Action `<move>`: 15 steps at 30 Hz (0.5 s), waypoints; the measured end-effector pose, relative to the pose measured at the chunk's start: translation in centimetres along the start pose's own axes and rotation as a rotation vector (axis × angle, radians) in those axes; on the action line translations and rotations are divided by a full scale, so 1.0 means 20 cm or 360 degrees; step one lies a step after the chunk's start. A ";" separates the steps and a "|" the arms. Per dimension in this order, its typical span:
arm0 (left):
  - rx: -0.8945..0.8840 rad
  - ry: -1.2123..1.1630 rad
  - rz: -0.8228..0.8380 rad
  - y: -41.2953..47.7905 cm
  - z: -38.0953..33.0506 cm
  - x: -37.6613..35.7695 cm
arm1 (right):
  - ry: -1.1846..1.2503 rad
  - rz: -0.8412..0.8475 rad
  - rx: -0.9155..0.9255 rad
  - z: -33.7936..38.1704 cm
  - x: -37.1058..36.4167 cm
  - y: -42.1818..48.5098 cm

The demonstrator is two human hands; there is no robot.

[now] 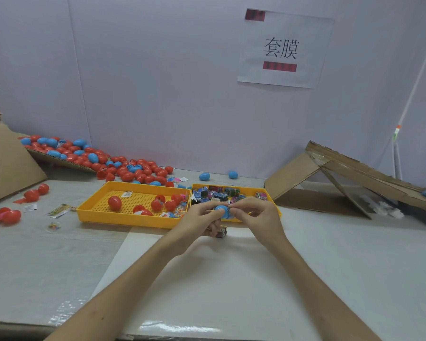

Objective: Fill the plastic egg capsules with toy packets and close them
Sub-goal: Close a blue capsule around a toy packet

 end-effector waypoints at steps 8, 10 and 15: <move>-0.0005 -0.0001 -0.0027 0.00 0.00 0.01 | -0.0018 -0.0006 0.0005 0.01 0.00 0.00; 0.0000 0.0005 -0.0035 0.00 0.00 0.01 | -0.0003 -0.0013 -0.0010 0.01 0.00 0.00; -0.0003 0.0006 -0.0040 0.00 0.00 0.01 | 0.0057 -0.0018 -0.0004 0.02 0.00 0.00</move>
Point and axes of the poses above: each hand's wrist, its own y-axis towards the middle knuckle, its own x-axis out of the back of the hand, z = x × y, the point moved 7 cm from there along y, towards the middle knuckle, and after that the axes turned 1 degree about z, right-handed, at the moved point
